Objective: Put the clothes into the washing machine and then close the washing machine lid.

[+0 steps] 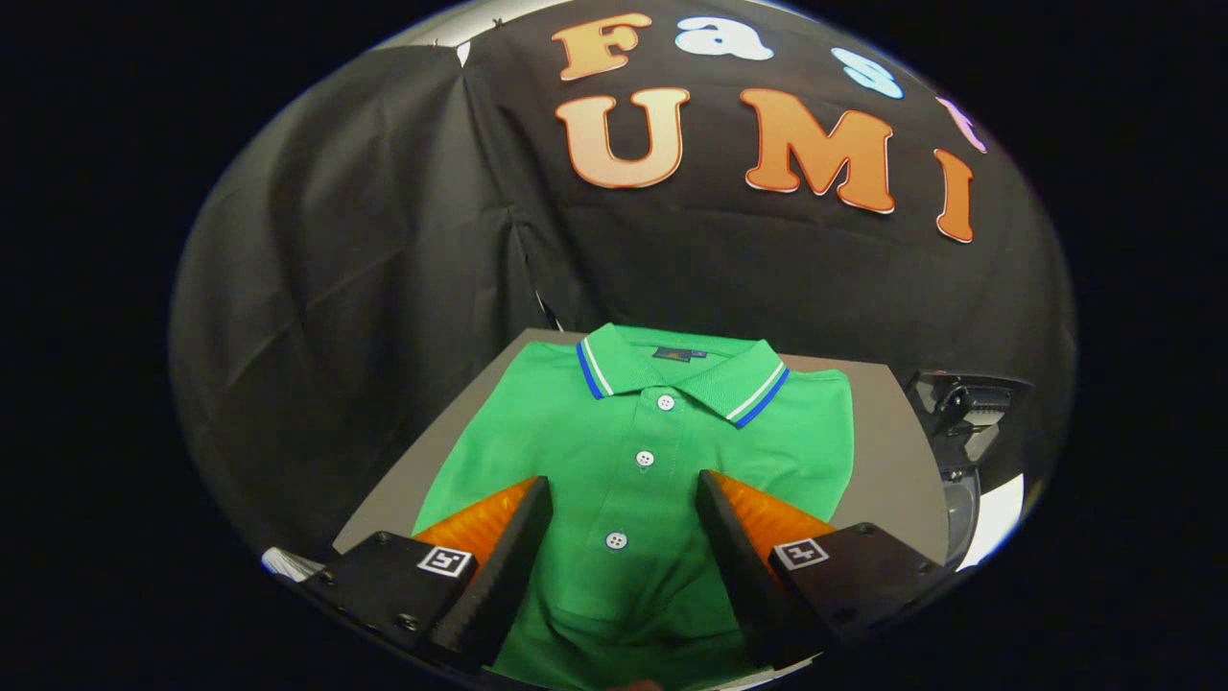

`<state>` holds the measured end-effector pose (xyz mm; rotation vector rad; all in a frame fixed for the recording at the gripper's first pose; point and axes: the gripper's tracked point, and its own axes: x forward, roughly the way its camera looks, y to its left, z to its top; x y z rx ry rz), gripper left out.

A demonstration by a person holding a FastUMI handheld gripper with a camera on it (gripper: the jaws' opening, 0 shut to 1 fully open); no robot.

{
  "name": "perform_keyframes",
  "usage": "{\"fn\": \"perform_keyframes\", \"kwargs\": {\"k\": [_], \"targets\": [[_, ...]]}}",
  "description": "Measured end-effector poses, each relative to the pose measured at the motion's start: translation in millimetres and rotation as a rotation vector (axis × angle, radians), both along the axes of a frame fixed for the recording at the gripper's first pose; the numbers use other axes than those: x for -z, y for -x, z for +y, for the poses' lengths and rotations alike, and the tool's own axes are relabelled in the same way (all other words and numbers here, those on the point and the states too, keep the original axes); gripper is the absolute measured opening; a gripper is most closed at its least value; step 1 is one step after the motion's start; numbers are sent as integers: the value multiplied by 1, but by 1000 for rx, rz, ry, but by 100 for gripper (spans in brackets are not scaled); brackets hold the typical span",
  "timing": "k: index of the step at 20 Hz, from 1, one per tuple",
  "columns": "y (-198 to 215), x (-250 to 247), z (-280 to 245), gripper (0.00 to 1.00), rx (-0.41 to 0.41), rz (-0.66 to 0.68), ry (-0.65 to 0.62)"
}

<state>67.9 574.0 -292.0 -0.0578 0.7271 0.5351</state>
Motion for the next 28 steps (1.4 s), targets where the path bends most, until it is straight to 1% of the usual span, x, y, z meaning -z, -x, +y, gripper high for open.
{"fn": "perform_keyframes", "kwargs": {"k": [1, 4, 5, 7, 9, 10, 11, 12, 13, 15, 16, 18, 19, 21, 23, 25, 26, 28], "targets": [[-2, -2, -1, 98, 8, -17, -23], [-2, 1, -4, 97, -7, -44, -12], [0, 1, -5, 96, -21, -42, -1], [-2, 3, -6, 95, -25, -24, 11], [-1, 2, -6, 91, -43, -29, 24], [-3, 2, -8, 91, -32, -44, 28], [-2, 0, -8, 89, -42, -53, 31], [-1, 0, -8, 83, -53, -57, 36], [0, 2, -9, 83, -57, -52, 35], [-1, 2, -10, 63, -59, -44, 19], [-1, 1, -10, 53, -77, -50, 20], [0, -1, -14, 40, -88, -60, 21], [-2, 1, -15, 33, -107, -69, 30], [0, 3, -17, 33, -136, -66, 39], [1, 0, -18, 25, -150, -50, 29], [-1, -1, -23, 18, -128, -40, 7], [2, -7, -24, 12, -115, -63, -6], [-1, -11, -21, 11, -148, -152, 5]]}}
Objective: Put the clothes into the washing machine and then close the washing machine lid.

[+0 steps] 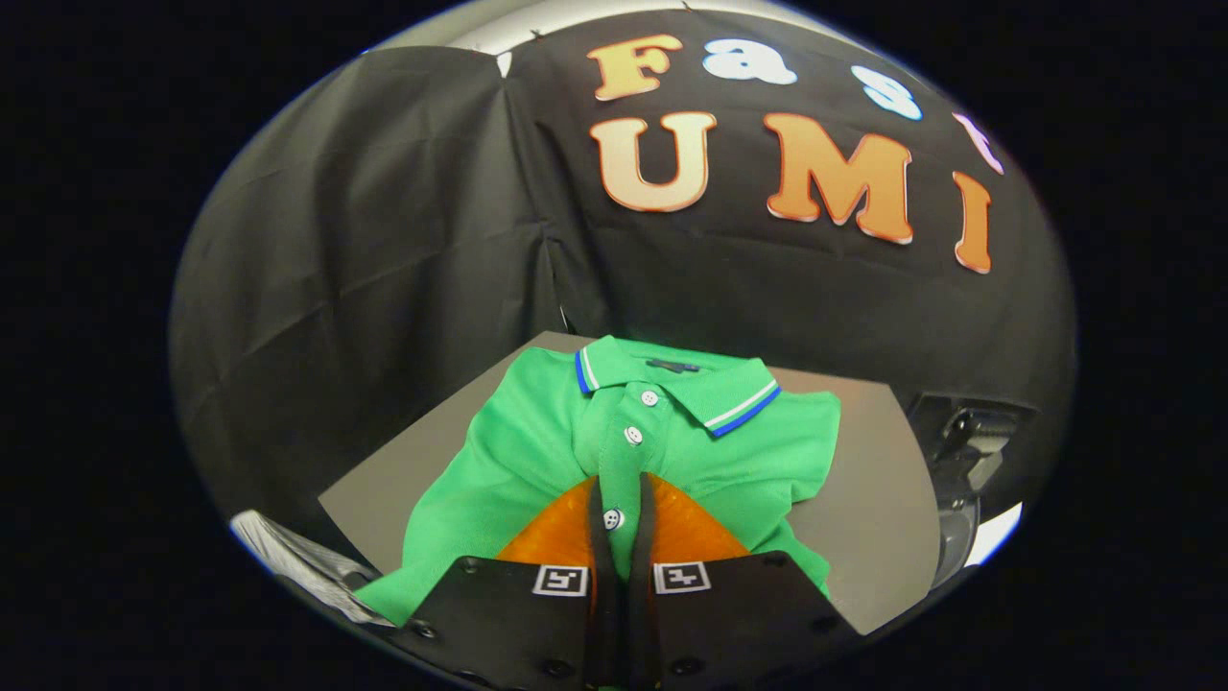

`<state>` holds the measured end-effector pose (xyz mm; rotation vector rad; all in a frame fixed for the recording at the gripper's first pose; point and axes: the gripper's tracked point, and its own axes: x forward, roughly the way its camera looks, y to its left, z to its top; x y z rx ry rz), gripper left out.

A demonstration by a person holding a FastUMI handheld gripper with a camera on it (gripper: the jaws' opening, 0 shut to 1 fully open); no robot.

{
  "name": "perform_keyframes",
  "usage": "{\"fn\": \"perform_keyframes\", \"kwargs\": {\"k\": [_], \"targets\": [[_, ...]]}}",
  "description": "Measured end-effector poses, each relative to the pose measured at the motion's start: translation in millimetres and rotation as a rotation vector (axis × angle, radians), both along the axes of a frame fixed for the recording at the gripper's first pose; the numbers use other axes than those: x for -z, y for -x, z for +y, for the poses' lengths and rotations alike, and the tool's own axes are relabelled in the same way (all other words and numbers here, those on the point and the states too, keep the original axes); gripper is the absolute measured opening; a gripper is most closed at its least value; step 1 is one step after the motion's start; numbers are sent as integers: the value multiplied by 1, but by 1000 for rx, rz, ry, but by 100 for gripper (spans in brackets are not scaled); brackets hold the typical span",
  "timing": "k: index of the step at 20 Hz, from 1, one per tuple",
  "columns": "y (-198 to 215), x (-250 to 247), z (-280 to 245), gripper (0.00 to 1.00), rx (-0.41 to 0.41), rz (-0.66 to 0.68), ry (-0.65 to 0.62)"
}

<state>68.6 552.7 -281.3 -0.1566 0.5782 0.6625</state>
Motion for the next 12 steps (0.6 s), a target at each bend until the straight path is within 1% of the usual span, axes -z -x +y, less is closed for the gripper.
{"fn": "perform_keyframes", "kwargs": {"k": [1, 3, 7, 9, 12], "targets": [[3, -5, -3, 12, -4, -33, -4], [5, -13, -10, 11, 12, -53, -55], [16, -51, -24, 11, 56, -101, -191], [23, -67, -32, 11, 62, -130, -230], [27, -89, -47, 11, 94, -171, -259]]}}
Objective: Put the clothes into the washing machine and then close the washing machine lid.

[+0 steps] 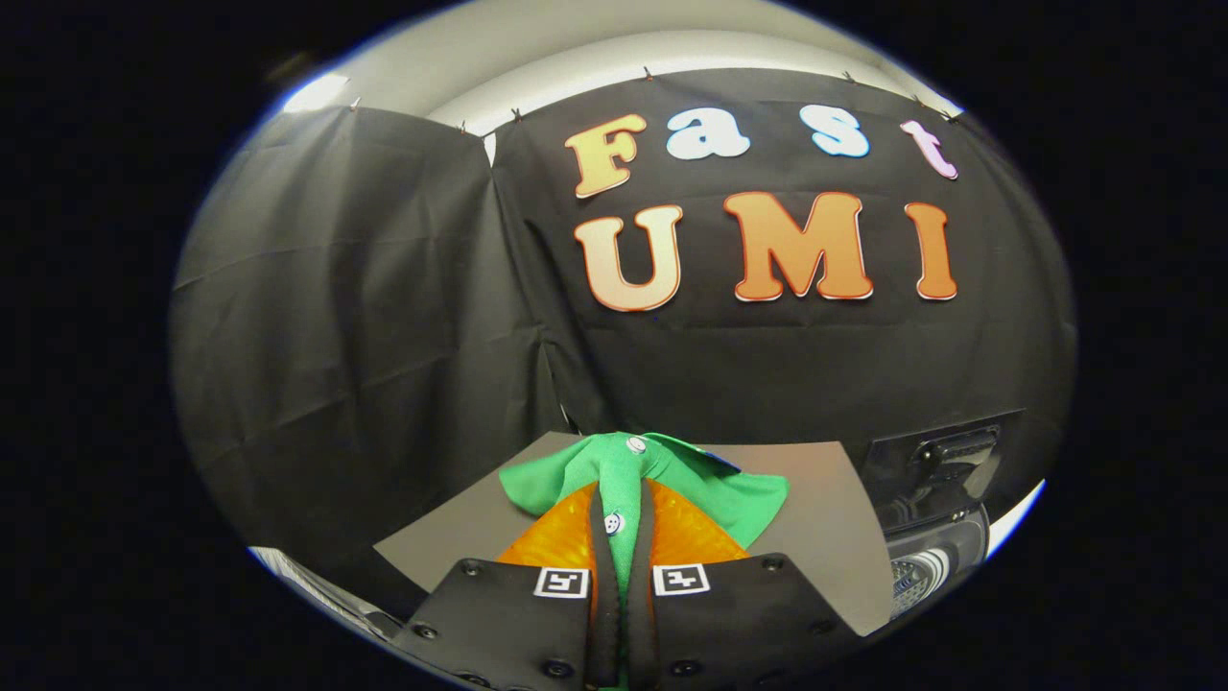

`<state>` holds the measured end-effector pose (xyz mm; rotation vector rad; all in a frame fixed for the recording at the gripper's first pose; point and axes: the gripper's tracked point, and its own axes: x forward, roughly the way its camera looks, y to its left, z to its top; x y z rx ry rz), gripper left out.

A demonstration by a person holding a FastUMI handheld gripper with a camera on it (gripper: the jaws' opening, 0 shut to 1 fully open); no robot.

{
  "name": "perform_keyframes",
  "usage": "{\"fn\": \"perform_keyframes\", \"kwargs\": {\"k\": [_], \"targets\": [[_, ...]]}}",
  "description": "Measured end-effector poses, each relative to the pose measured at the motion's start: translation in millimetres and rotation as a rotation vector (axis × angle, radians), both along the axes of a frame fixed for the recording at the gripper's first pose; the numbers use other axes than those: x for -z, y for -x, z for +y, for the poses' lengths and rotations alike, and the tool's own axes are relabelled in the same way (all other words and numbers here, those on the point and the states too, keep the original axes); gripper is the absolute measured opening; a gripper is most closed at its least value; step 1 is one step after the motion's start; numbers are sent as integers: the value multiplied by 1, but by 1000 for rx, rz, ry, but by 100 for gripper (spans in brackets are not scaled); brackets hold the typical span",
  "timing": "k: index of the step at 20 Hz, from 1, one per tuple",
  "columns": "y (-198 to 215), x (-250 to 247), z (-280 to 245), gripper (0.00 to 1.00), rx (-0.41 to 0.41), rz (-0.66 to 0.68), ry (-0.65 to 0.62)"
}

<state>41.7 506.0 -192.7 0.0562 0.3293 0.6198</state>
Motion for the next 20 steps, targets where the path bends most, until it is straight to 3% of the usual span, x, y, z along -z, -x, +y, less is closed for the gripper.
{"fn": "perform_keyframes", "kwargs": {"k": [5, 9, 14, 20], "targets": [[7, -35, -19, 11, 12, -52, -33], [-2, -67, -63, 11, 50, -76, -99], [-39, -87, -158, 11, 109, -140, -80], [-79, -72, -277, 11, 170, -172, -23]]}}
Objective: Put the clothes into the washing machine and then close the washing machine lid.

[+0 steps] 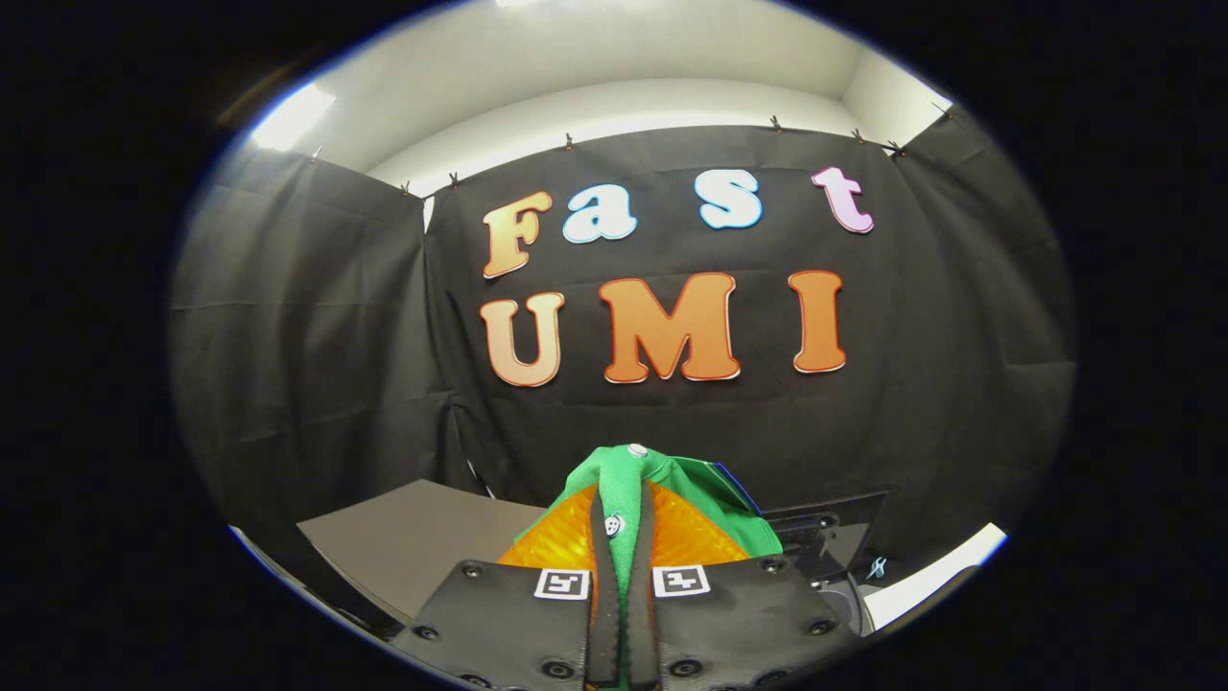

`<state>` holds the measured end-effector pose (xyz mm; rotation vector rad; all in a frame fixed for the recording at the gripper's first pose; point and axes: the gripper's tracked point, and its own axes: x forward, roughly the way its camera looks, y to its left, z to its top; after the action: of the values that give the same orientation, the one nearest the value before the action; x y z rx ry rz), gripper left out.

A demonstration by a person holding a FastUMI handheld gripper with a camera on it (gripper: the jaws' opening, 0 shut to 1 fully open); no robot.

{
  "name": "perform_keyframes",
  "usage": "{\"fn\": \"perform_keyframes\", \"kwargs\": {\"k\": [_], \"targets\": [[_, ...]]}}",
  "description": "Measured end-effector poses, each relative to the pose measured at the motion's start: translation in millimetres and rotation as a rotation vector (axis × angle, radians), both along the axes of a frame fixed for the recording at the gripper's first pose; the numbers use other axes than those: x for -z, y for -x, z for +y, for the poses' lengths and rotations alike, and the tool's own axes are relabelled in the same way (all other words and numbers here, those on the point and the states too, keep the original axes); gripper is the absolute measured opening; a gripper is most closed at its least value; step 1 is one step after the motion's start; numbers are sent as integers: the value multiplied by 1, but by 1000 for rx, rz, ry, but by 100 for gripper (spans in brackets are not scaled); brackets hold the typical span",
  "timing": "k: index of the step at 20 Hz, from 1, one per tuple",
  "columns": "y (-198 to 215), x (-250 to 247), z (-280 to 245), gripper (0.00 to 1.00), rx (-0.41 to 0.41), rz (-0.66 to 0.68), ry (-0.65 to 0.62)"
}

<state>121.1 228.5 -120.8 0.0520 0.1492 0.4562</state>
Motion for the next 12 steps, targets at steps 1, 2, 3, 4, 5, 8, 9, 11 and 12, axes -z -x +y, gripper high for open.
{"fn": "perform_keyframes", "kwargs": {"k": [1, 2, 3, 4, 5, 8, 9, 11, 12], "targets": [[-8, 4, -15, 11, 9, 9, -15], [-16, 10, -32, 11, 19, 13, -27], [-22, 19, -48, 11, 30, 20, -28], [-28, 29, -62, 11, 39, 31, -26], [-33, 39, -74, 11, 44, 45, -22], [-50, 79, -102, 11, 48, 86, 31], [-55, 92, -109, 11, 44, 106, 46], [-65, 117, -119, 11, 35, 146, 53], [-68, 130, -123, 11, 31, 165, 52]]}}
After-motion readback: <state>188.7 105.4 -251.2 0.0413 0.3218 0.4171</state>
